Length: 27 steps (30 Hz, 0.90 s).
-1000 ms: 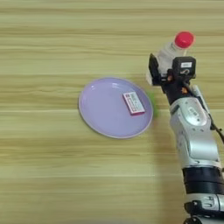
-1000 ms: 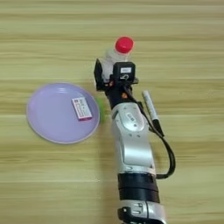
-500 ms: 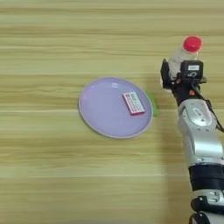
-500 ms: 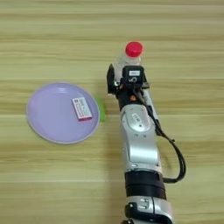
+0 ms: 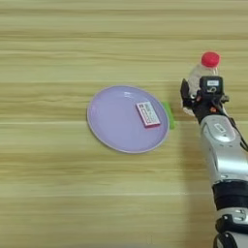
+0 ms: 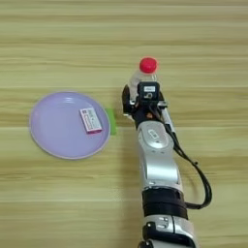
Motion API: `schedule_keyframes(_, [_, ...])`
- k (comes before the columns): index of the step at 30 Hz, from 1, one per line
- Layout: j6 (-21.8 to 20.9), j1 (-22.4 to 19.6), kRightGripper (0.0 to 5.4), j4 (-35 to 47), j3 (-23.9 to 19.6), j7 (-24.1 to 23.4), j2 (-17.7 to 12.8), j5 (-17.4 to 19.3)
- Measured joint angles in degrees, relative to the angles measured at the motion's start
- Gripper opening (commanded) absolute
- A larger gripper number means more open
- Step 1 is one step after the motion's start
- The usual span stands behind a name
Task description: Move the objects on the table
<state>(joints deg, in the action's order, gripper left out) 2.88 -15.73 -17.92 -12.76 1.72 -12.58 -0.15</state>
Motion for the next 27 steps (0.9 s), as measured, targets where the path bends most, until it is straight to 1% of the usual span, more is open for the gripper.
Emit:
schedule_keyframes(3, [0.2, -0.2, 3.17, -0.6, 0.0, 0.1, 0.0, 0.3])
schedule_keyframes(6, [0.3, -1.5, 3.17, -2.3, -0.3, 1.1, -0.2, 1.4])
schedule_keyframes(19, [-0.4, -3.6, 3.17, -5.8, -0.5, 2.3, -0.9, 2.5])
schedule_keyframes(20, [-0.6, -3.7, 3.54, -6.0, -0.5, 2.3, -0.9, 2.5])
schedule_keyframes(22, [-0.9, -3.7, 3.94, -6.3, -0.5, 2.3, -0.9, 2.5])
schedule_keyframes(27, [-0.9, -3.8, 4.52, -7.0, -0.5, 2.3, -1.0, 2.5])
